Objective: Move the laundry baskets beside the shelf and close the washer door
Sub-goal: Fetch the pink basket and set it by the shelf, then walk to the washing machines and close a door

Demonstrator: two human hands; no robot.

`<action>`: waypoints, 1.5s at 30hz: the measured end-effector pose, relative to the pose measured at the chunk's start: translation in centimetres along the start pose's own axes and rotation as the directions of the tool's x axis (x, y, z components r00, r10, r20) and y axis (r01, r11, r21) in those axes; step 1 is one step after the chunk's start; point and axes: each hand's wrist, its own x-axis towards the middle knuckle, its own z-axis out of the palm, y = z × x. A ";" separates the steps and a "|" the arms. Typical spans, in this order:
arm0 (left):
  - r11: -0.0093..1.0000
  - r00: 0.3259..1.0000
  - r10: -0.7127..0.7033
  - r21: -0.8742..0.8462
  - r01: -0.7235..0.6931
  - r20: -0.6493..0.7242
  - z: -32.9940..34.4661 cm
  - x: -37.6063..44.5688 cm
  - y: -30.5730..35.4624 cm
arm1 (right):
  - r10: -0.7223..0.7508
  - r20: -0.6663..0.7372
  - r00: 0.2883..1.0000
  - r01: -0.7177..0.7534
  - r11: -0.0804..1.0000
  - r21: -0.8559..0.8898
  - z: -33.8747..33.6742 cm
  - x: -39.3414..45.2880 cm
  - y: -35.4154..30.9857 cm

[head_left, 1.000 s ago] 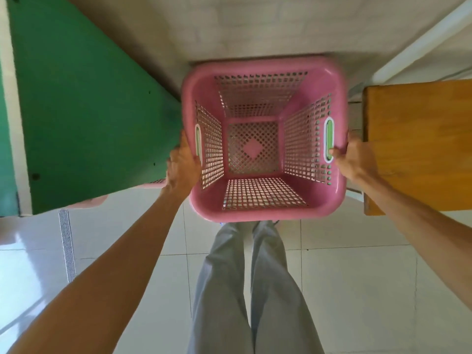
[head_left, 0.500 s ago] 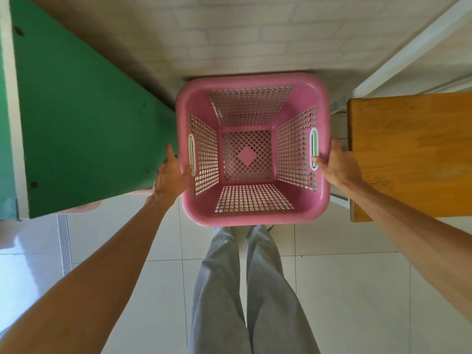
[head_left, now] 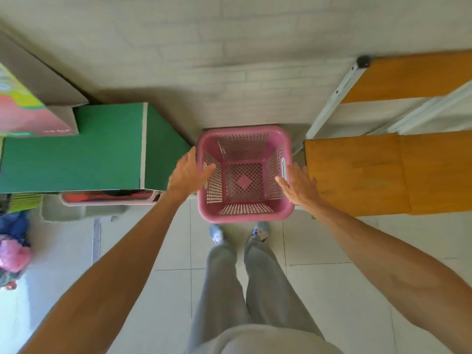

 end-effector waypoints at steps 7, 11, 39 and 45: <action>0.948 0.986 0.159 0.285 -0.138 -0.051 -3.1 -7.0 1.8 | -0.079 -0.082 0.993 0.074 0.995 -0.062 -2.9 -8.1 -4.3; 0.894 0.970 0.242 0.390 -0.220 -0.007 -4.2 -10.1 1.6 | -0.015 -0.108 0.994 0.012 1.000 -0.023 -2.5 -12.9 -5.7; 0.001 0.266 0.861 0.521 -0.853 0.433 8.1 -28.9 49.7 | 0.633 -0.302 0.712 -0.561 0.773 0.296 -13.1 -50.3 35.3; -0.111 0.136 0.881 0.476 -0.872 0.454 16.0 -35.1 67.5 | 0.725 -0.310 0.616 -0.614 0.687 0.388 -17.8 -57.3 50.2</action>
